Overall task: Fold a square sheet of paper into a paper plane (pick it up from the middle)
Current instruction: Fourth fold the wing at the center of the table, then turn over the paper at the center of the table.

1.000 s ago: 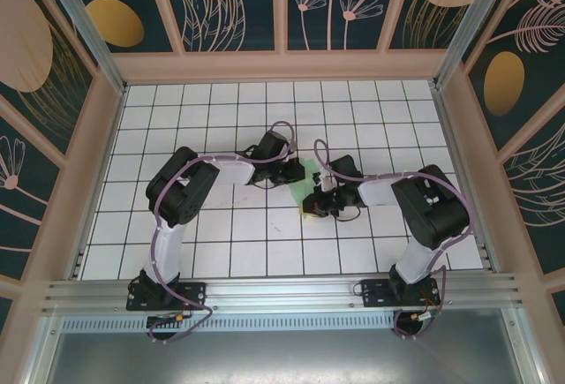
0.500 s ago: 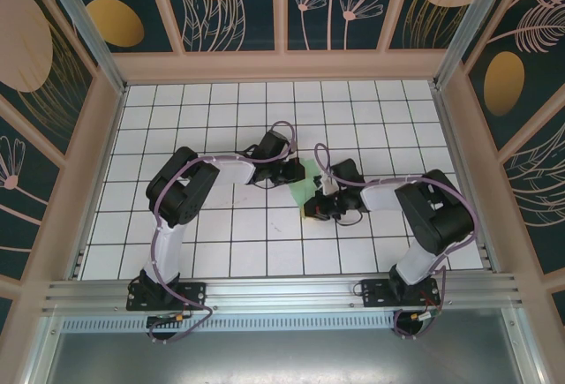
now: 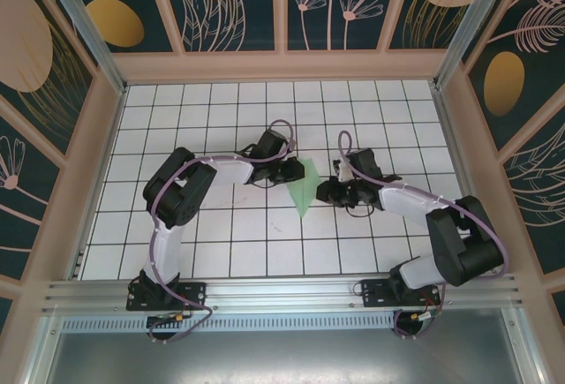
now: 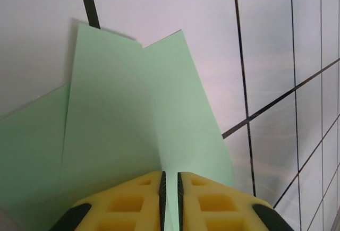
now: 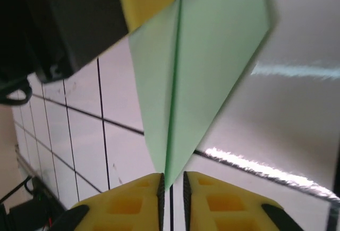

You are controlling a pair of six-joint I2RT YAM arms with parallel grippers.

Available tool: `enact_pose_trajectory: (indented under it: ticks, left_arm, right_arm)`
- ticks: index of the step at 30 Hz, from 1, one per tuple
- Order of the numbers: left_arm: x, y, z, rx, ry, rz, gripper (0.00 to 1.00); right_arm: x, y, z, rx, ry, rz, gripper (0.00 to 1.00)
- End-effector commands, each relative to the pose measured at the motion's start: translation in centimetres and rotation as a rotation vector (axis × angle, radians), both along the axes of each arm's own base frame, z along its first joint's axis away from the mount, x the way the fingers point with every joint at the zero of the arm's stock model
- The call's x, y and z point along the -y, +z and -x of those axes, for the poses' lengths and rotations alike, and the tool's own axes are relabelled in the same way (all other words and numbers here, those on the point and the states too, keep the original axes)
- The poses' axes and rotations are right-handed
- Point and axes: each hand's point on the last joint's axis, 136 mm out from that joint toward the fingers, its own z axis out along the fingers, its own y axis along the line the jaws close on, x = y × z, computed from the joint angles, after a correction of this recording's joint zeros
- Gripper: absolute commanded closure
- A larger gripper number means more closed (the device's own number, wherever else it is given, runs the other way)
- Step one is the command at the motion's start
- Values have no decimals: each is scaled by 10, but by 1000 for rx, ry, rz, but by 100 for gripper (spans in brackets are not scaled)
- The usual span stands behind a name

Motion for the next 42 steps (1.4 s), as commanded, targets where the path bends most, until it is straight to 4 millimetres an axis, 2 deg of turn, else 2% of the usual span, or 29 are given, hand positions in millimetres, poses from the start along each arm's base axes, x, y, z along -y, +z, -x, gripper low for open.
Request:
enact_pose_trajectory:
  ticks: [1, 4, 6, 10, 14, 18, 23, 28, 36, 42]
  left_arm:
    - [1, 51, -9, 99, 2, 53, 77]
    - [0, 74, -8, 128, 7, 81, 75]
    - [-4, 81, -4, 131, 16, 85, 73]
    - [-10, 78, 11, 98, 16, 68, 72]
    - [-2, 73, 30, 77, -20, 39, 72]
    - [-8, 46, 42, 32, -9, -63, 75]
    - [-15, 20, 52, -17, -5, -104, 77]
    - [-22, -6, 54, -44, 11, -151, 80]
    - [-30, -27, 62, -75, 15, -185, 84]
    - [-35, -32, 71, -87, 13, -178, 85]
  right_arm:
    - [18, -2, -20, 23, -106, 52, 74]
    - [14, -2, -31, 20, -120, 11, 70]
    - [13, -3, -37, 18, -130, 12, 68]
    - [11, 0, -47, 40, -149, -13, 65]
    - [5, -9, -50, 8, -130, -20, 64]
    - [5, -17, -53, -9, -139, -14, 63]
    - [3, -24, -55, -24, -127, -8, 62]
    - [0, -28, -56, -37, -120, -19, 62]
    - [-7, -31, -59, -53, -105, -31, 61]
    - [-15, -31, -59, -65, -89, -61, 61]
